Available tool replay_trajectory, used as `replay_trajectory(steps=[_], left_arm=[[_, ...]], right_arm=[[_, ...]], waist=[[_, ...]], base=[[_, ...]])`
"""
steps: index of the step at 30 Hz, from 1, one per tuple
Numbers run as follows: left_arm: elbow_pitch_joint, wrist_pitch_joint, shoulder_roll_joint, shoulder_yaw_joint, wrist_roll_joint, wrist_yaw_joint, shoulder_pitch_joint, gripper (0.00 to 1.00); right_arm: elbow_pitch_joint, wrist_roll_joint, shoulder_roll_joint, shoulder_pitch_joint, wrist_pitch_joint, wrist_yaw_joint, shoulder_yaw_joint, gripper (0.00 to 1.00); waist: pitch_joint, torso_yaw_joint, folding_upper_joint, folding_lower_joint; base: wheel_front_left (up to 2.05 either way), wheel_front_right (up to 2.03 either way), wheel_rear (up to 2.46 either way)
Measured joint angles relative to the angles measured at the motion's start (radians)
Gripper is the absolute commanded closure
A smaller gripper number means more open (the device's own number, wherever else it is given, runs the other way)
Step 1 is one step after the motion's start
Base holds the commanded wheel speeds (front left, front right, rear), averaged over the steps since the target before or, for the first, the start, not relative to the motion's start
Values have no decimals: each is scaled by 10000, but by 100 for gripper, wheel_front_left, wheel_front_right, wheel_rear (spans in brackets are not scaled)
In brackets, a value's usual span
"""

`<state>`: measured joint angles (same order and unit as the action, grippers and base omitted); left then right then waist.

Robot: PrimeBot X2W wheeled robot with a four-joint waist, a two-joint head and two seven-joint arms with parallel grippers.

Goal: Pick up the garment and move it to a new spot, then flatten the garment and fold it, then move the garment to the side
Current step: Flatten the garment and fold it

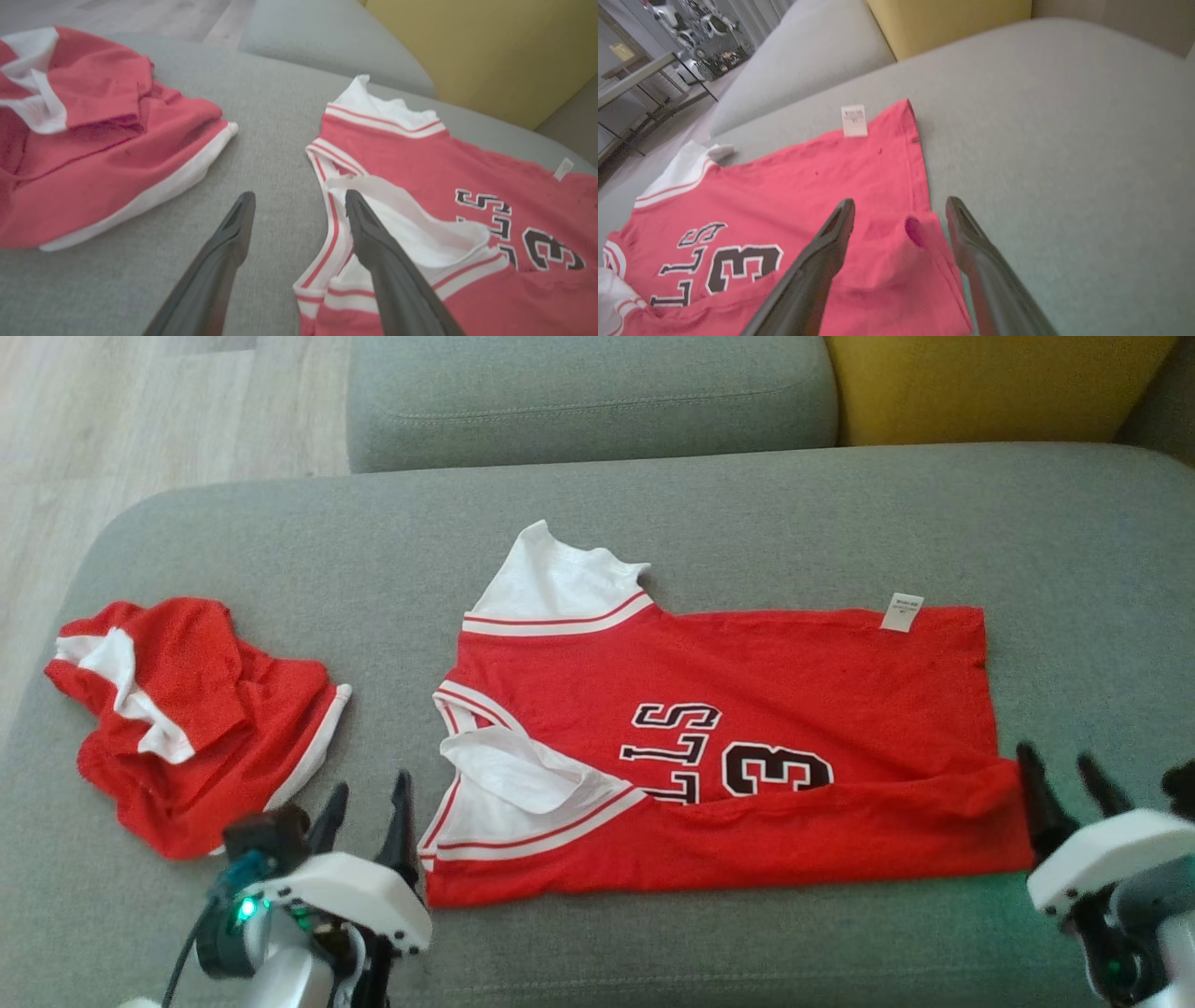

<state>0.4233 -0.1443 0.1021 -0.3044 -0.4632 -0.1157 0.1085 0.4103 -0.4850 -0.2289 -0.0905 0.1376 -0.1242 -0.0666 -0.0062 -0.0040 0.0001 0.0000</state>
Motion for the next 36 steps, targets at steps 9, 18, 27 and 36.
replay_trajectory(steps=[9, 18, 27, 36], left_arm=[[-980, -920, -127, 291, -88, 33, 189, 0], [-782, -497, 163, -8, 347, 234, 1313, 0], [453, 1973, 1628, -554, 986, 1511, 4829, 0], [2276, 5127, 2824, -871, 591, 2357, 8180, 0]], right_arm=[[-1695, 965, 203, 76, -1933, 0, 644, 0], [-1835, 1540, 537, -363, -2257, 0, 1319, 0], [-1582, 1875, 681, -2449, -2127, 0, 2499, 0], [-1014, 1944, 1045, -4288, -2161, 0, 3534, 0]], waist=[[186, -292, 0, 0], [1004, -806, 0, 0], [2217, -1844, 0, 2], [3600, -2939, -1, 4]], base=[[0, 0, 0], [0, 0, 0], [0, 0, 0], [0, 0, 0]])
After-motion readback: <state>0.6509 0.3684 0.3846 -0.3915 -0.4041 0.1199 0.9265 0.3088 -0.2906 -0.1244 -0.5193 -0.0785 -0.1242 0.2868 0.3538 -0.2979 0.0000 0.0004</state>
